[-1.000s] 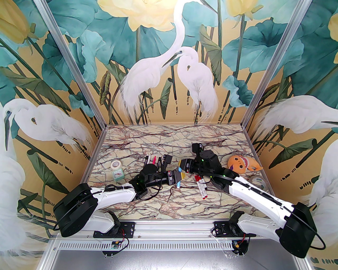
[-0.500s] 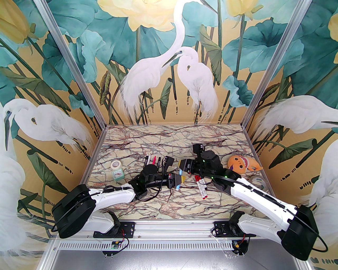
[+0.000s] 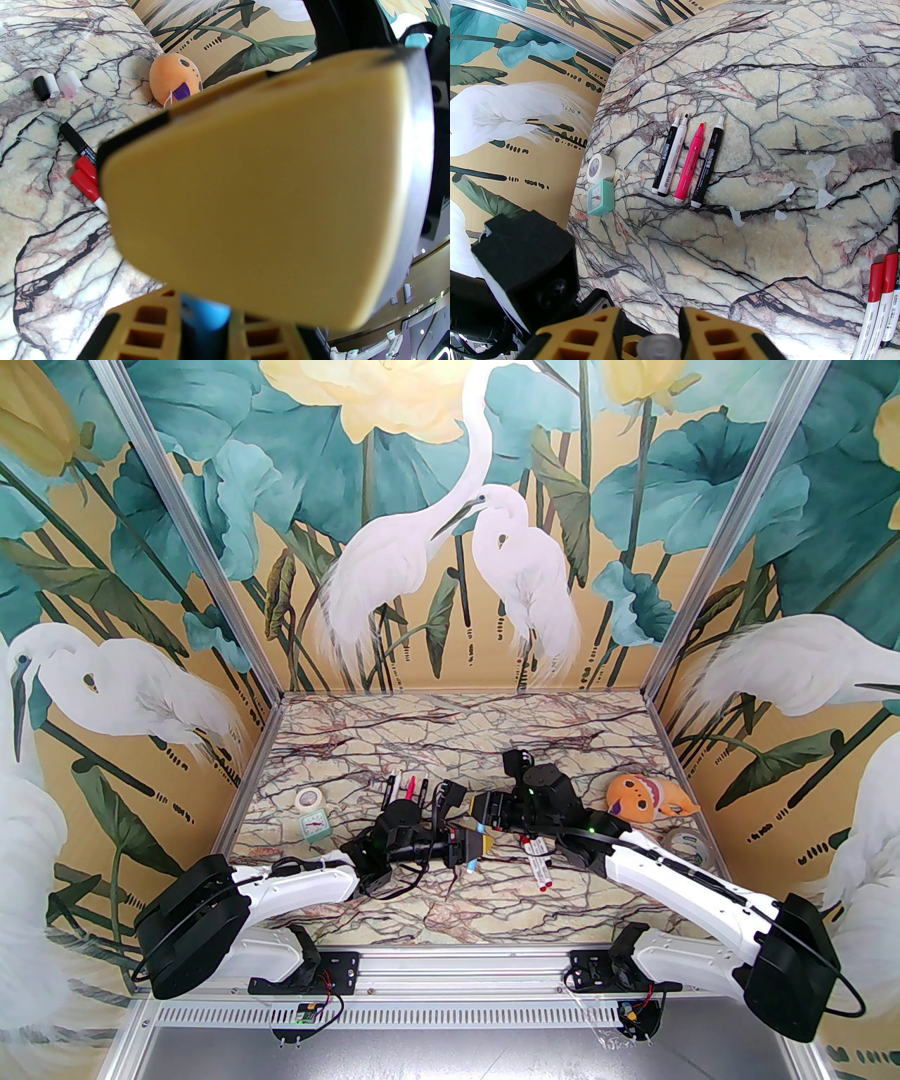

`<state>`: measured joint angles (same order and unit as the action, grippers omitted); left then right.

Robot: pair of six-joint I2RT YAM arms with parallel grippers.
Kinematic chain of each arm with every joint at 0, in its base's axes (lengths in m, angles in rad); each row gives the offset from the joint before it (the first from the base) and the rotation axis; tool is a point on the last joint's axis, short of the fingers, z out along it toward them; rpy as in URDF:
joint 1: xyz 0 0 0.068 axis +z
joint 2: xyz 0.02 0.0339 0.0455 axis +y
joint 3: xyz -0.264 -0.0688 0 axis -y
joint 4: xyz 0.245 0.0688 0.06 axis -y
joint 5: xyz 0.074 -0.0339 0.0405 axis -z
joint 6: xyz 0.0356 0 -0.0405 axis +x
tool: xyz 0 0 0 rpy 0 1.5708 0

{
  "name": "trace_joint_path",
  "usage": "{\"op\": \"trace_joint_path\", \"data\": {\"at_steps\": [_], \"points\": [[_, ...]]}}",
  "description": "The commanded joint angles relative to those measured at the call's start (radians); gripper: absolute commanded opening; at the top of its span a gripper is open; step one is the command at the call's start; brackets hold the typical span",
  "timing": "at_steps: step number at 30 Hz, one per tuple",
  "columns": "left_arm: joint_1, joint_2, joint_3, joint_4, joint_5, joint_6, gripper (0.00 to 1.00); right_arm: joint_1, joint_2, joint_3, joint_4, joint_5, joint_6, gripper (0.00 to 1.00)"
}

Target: Open the pen caps

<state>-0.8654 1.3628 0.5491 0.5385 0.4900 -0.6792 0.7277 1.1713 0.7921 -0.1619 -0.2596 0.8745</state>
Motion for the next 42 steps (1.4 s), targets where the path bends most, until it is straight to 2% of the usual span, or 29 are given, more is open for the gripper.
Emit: {"op": "trace_joint_path", "data": {"at_steps": [1, 13, 18, 24, 29, 42], "points": [[-0.009, -0.008, 0.016, -0.012, 0.023, 0.017, 0.06, 0.008, 0.016, 0.039, 0.000, -0.001, -0.011, 0.34], [-0.008, -0.016, 0.005, -0.007, 0.021, 0.009, 0.05, 0.013, 0.048, 0.042, 0.011, -0.006, -0.006, 0.31], [-0.008, -0.017, 0.003, -0.012, 0.018, 0.013, 0.05, 0.013, 0.052, 0.044, 0.010, 0.002, -0.002, 0.23], [-0.018, -0.014, 0.008, -0.067, 0.002, 0.043, 0.03, 0.014, 0.042, 0.064, -0.013, 0.062, -0.007, 0.16], [-0.055, -0.012, 0.023, -0.121, -0.015, 0.068, 0.01, 0.006, 0.053, 0.106, -0.044, 0.128, -0.030, 0.14], [-0.090, -0.011, -0.004, -0.097, -0.030, 0.049, 0.00, -0.121, 0.089, 0.162, -0.032, 0.102, -0.074, 0.13]]}}
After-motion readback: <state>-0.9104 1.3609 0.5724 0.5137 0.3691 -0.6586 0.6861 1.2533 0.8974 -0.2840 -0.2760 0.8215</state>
